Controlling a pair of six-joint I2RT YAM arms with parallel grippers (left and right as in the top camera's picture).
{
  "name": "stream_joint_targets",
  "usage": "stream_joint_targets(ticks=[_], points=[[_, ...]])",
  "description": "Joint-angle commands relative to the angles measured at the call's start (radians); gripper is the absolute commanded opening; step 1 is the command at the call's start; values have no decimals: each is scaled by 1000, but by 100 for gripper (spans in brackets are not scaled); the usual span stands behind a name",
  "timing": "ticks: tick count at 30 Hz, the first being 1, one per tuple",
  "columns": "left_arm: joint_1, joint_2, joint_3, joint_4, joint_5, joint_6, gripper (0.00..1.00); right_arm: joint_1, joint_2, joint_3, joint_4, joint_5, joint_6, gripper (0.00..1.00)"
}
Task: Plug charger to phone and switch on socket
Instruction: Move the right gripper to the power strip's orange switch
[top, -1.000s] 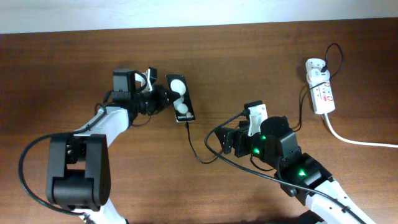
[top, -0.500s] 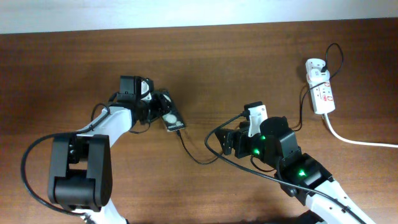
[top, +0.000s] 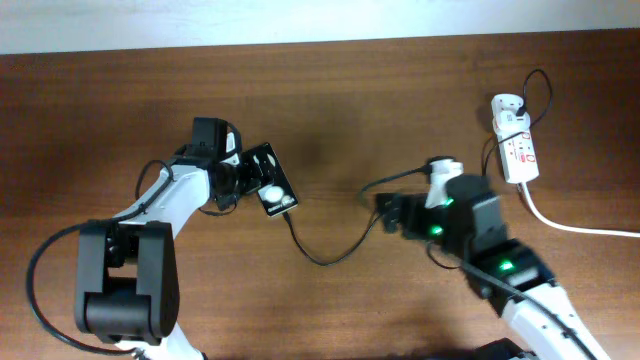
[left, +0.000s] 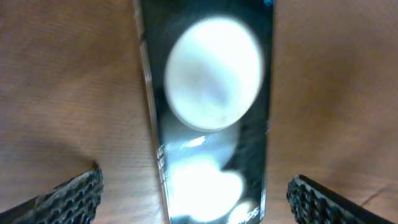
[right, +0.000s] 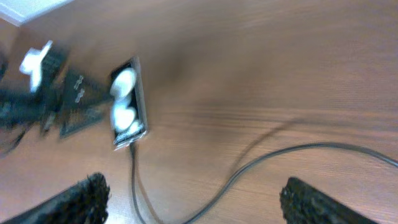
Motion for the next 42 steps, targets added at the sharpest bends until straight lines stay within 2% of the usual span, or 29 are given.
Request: stream_joint_targets(ticks=[1, 2, 3, 6, 9, 13, 17, 21, 28, 42], points=[[1, -58, 73, -51, -61, 61, 99, -195, -9, 123, -87, 4, -34, 69], [1, -90, 89, -52, -60, 80, 99, -293, -3, 150, -110, 4, -45, 17], [1, -135, 99, -53, -60, 93, 99, -354, 5, 160, -114, 3, -45, 4], [-1, -261, 101, -55, -58, 173, 99, -594, 81, 185, -115, -54, -45, 4], [-15, -328, 101, -78, -58, 250, 99, -757, 235, 242, -109, -151, -45, 4], [-46, -347, 101, -86, -57, 277, 99, -855, 504, 363, -109, -169, -45, 4], [-56, -347, 101, -89, -58, 277, 98, -866, 731, 503, -93, -165, -51, 4], [-56, -347, 101, -95, -58, 277, 99, -866, 874, 578, -23, -165, -52, 4], [-56, -347, 101, -95, -58, 277, 98, -839, 946, 580, 187, -166, -52, 4], [-56, -347, 101, -92, -58, 277, 99, -784, 1074, 581, 286, -166, -45, 4]])
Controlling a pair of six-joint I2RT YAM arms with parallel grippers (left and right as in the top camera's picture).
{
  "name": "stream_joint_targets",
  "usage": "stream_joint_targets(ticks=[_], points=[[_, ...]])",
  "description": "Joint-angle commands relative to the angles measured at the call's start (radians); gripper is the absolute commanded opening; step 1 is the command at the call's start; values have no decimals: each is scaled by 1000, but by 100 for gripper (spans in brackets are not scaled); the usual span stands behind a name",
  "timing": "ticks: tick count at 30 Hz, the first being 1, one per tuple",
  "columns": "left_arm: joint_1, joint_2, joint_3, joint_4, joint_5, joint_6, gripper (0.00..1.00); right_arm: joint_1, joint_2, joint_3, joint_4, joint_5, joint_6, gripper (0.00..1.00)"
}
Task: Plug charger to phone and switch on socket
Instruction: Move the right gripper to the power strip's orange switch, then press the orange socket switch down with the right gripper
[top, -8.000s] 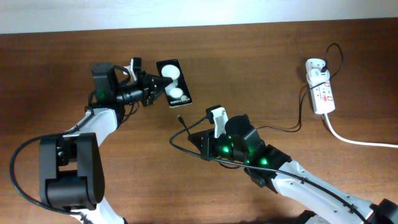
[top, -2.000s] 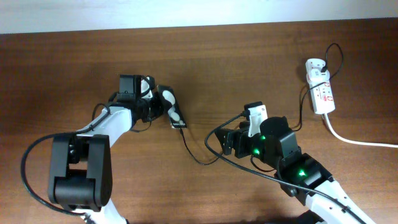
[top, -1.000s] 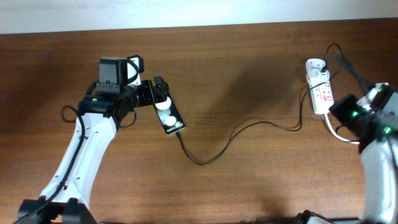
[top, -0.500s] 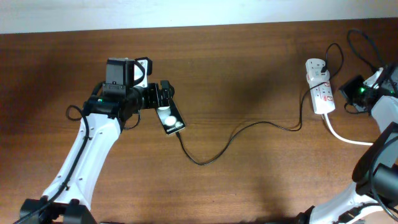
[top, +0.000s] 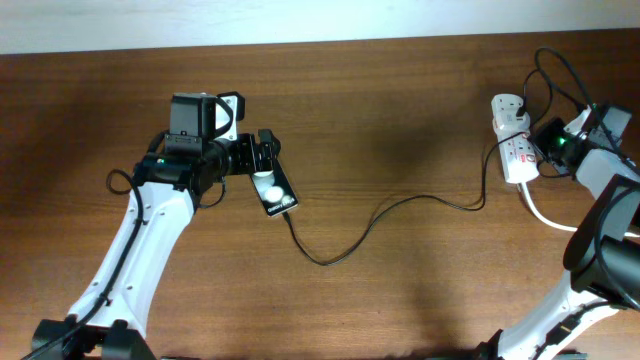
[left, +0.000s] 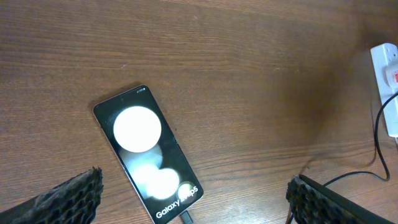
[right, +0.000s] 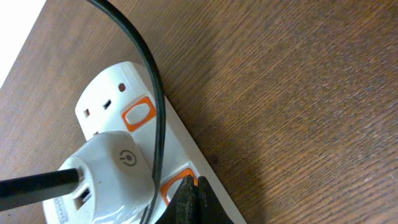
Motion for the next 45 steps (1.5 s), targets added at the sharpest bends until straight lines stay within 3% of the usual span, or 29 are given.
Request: stream_joint_targets(ticks=[1, 22, 34, 45], points=[[-3, -14, 13, 5, -6, 12, 99, 30, 26, 13, 22, -6, 0, 4], [-3, -14, 13, 4, -6, 12, 99, 103, 34, 13, -63, 5, -4, 4], [-3, -14, 13, -2, -6, 12, 99, 104, 106, 13, -130, -120, -4, 4], [-3, -14, 13, -11, -6, 12, 99, 126, 105, 14, -205, -117, -22, 4]])
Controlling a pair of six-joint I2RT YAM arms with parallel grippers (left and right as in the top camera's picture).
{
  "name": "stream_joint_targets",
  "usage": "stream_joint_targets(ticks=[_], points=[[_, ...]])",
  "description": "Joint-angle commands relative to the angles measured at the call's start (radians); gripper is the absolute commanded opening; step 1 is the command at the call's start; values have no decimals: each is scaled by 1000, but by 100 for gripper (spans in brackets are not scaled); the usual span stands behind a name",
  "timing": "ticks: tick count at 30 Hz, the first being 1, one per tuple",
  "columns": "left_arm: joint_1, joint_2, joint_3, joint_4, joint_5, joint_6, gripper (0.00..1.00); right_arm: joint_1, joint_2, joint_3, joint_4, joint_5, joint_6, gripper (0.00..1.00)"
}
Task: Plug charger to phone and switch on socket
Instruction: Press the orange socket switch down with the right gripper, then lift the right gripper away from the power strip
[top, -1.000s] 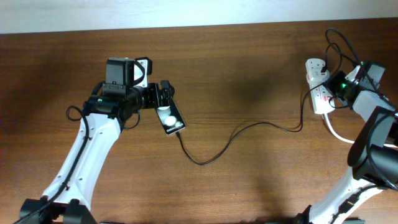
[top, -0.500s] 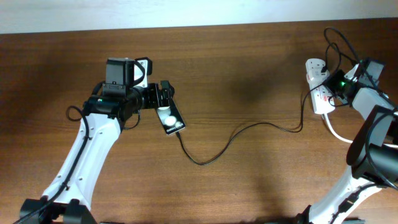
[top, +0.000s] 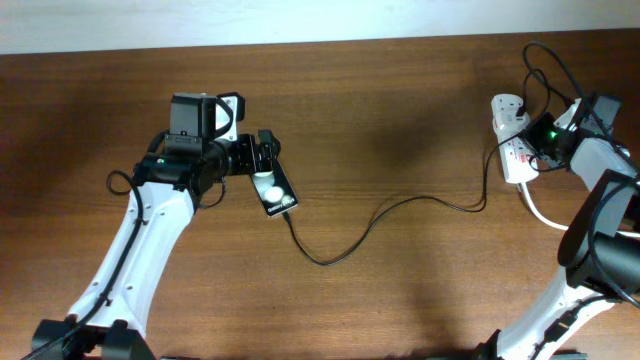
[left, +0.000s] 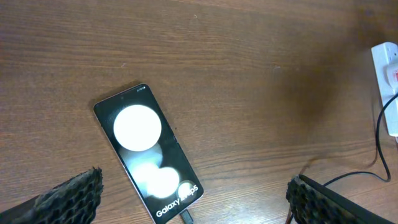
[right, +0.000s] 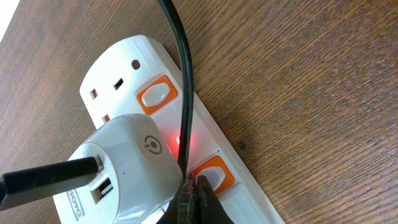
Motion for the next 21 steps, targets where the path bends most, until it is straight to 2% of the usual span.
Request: stream_joint_targets(ticks=[1, 4, 8, 12, 13, 17, 21], points=[[-3, -14, 13, -6, -7, 12, 99, 69, 68, -58, -78, -117, -14, 4], [-3, -14, 13, -30, -7, 13, 99, 49, -9, -44, -188, 43, 12, 4], [-3, -14, 13, -46, -7, 12, 99, 39, -293, -43, -324, 265, 12, 4], [-3, -18, 13, -71, -7, 13, 99, 43, -576, -43, -426, 291, 6, 4], [-3, -29, 13, -80, -6, 19, 99, 56, -671, -43, -456, 280, -43, 4], [-3, -109, 13, -100, -8, 50, 99, 199, -916, -43, -538, 183, -219, 4], [-3, -225, 13, -148, -8, 50, 99, 439, -1094, -44, -618, 177, -270, 4]])
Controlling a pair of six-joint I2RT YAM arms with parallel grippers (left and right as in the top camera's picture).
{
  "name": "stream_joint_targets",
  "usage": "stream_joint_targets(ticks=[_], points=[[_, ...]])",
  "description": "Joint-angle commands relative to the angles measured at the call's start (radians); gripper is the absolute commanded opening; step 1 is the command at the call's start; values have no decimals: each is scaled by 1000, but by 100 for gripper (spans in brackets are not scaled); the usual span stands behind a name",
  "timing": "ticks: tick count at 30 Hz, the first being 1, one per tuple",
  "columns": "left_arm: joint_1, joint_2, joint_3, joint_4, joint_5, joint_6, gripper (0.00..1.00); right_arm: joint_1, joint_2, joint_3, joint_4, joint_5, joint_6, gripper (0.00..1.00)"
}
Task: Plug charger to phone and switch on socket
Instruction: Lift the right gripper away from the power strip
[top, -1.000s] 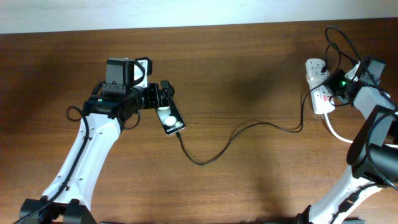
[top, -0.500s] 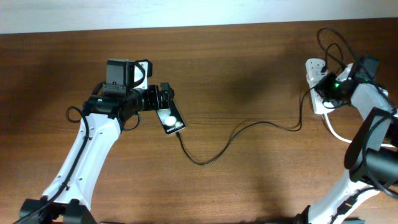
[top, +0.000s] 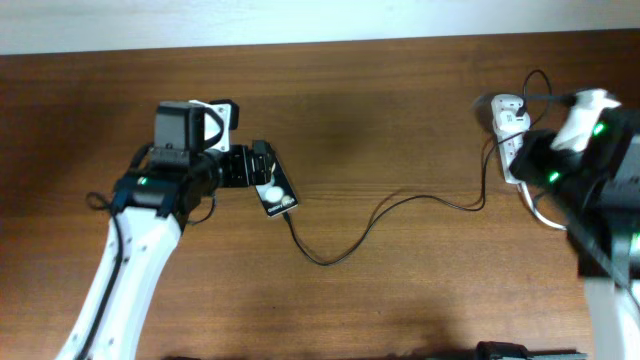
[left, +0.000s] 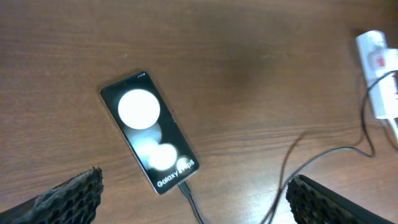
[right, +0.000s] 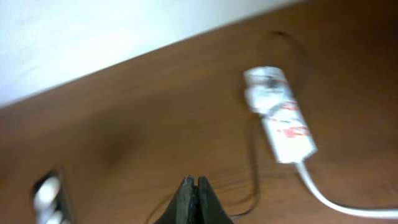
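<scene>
The black phone lies flat on the wooden table, bright reflections on its screen. The black charger cable is plugged into the phone's lower end and snakes right across the table to the white power strip, where a white plug sits. My left gripper hangs open well above the phone, one finger on each side of the view. My right gripper is shut on nothing, high above the table and left of the strip.
The strip's white mains lead runs off the right edge of the table. A pale wall borders the far edge. The left arm reaches in from the lower left and the right arm from the lower right.
My right gripper, whose shut tips were on the strip's orange switch beside a lit red lamp, is now far back and high above the strip. The left wrist view has risen slightly.
At first my left gripper was open close over the phone and my right was open mid-table by the cable. Then the left stood higher and the right's shut tips touched the strip's switch. A red lamp then glowed there. Now the right has drawn away.
</scene>
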Motion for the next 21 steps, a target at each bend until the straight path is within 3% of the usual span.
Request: stream_joint_targets(ticks=[1, 5, 9, 10, 12, 13, 15, 21], points=[[-3, -89, 13, -25, -6, 19, 99, 154, -108, 5, -22, -19, -61, 4], [-3, -98, 13, -56, -7, 19, 99, 312, -214, 5, -24, -18, -60, 12], [-3, -98, 13, -55, -7, 19, 99, 338, -229, 5, -44, -23, -60, 18], [-3, -98, 13, -56, -6, 19, 99, 338, -229, 5, -55, -23, -60, 31], [-3, -98, 13, -56, -6, 19, 99, 338, -228, 5, -81, -23, -60, 65], [-3, -98, 13, -56, -6, 19, 99, 338, -229, 5, -88, -23, -60, 75], [-3, -98, 13, -56, -7, 19, 99, 338, -229, 5, -103, -23, -60, 80], [-3, -98, 13, -56, -6, 19, 99, 338, -228, 5, -121, -23, -60, 84]])
